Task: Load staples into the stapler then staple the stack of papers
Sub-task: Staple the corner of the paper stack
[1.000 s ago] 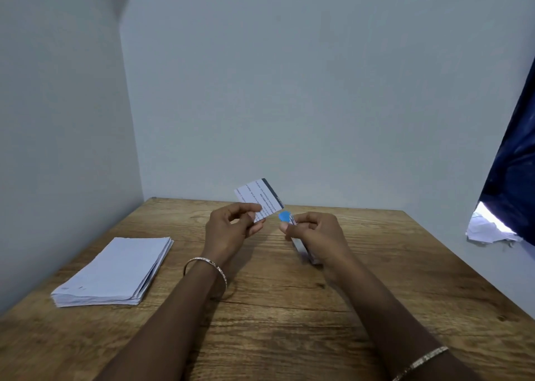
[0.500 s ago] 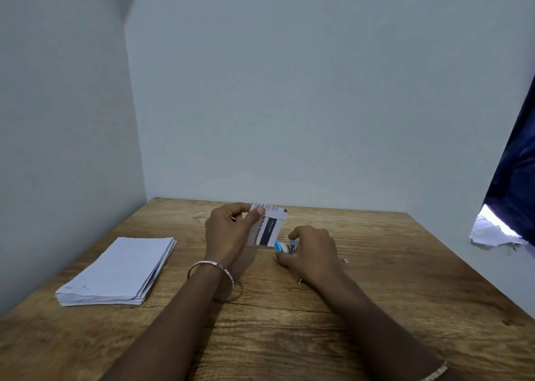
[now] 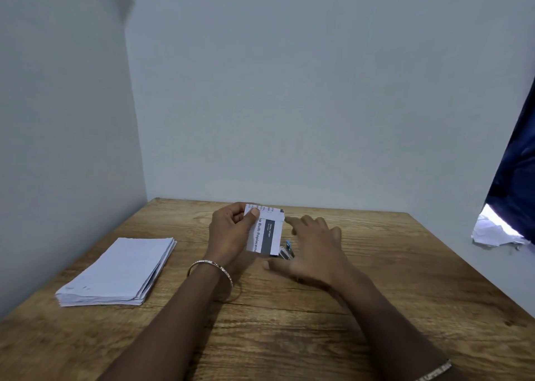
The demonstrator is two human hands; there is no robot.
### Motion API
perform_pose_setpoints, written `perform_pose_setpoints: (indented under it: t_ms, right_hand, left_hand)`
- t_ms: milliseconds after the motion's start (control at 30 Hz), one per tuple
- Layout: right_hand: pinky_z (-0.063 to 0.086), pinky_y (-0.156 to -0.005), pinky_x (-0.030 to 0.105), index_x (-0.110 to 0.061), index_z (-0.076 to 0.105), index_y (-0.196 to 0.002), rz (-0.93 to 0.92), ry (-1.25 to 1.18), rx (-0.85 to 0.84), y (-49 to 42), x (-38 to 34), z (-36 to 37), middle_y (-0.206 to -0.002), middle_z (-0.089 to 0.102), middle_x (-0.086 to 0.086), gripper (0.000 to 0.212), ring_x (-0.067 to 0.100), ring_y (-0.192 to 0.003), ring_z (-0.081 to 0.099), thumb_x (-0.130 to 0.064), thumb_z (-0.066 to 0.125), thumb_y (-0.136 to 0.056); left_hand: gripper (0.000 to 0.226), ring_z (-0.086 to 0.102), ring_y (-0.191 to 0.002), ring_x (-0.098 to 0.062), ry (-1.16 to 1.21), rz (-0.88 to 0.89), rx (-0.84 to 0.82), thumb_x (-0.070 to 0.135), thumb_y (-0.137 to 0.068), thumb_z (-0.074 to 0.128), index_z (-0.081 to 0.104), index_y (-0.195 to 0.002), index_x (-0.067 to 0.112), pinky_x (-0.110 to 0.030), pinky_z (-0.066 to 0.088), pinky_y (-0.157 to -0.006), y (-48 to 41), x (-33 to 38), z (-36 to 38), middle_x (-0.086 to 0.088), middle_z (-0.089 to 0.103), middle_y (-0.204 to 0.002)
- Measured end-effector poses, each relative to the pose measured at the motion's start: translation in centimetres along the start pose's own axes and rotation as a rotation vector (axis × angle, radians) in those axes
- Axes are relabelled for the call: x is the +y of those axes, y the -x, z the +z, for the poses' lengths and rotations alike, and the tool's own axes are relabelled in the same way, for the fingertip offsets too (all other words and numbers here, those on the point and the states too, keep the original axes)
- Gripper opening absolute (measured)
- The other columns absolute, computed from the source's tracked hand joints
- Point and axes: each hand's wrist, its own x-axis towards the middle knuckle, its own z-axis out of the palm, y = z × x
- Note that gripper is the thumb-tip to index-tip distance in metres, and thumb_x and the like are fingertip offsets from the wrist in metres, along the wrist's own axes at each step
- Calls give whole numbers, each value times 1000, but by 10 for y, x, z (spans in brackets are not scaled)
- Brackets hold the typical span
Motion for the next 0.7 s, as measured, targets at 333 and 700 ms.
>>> perform_pose_setpoints:
  t_ms: [333,700]
  right_hand:
    - [62,-79,49,-22,78,-89,133,-921,311,-4,-8,-4,-85,79,-5,3,14,-84,75,-24,77,-87]
    - [63,-75,39,-10,79,-101,188,-1127,211,-7,-3,-2,-92,81,5,13,18,-87,78,-9,68,-94]
  left_hand:
    - [13,73,-86,-39,202,-106,-221,-1,-86,69,73,-98,-3,-48,59,-80,10,3,9,-25,76,-93]
    - [16,73,-84,-37,195,-114,-204,14,-93,66,77,-94,2,-46,57,-78,6,-2,6,-25,76,-93]
